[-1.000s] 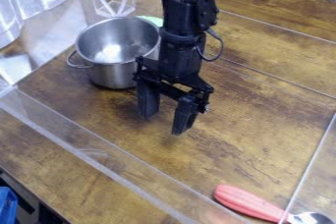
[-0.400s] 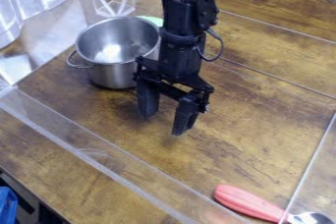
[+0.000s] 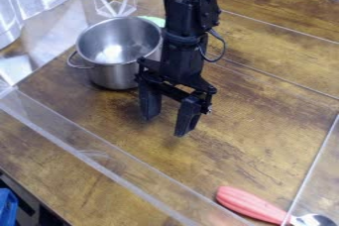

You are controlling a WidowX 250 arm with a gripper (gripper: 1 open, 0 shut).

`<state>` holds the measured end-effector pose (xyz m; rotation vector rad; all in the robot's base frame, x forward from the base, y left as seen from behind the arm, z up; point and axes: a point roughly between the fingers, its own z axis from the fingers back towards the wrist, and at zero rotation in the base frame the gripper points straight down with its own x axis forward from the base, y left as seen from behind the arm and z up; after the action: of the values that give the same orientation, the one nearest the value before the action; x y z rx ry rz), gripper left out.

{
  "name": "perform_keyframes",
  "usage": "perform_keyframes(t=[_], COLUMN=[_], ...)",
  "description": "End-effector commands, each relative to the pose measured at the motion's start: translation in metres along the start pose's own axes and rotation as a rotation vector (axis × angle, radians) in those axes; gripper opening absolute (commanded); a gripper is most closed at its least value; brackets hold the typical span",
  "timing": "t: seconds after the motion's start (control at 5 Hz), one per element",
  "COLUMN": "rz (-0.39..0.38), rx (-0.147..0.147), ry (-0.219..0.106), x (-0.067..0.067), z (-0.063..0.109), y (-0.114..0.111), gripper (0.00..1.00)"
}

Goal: Put the green object in the silver pot

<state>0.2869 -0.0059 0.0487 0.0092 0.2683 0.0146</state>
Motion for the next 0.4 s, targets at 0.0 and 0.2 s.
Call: perform_keyframes(t=[0.0,0.2], rz=[0.036,0.040], rx=[-0.012,-0.014], ry=[-0.035,-0.036], x=[0.0020,0.0025], z=[0.0079,0.0076], y=[0.0088,0.0091], gripper=[0.00,0.00])
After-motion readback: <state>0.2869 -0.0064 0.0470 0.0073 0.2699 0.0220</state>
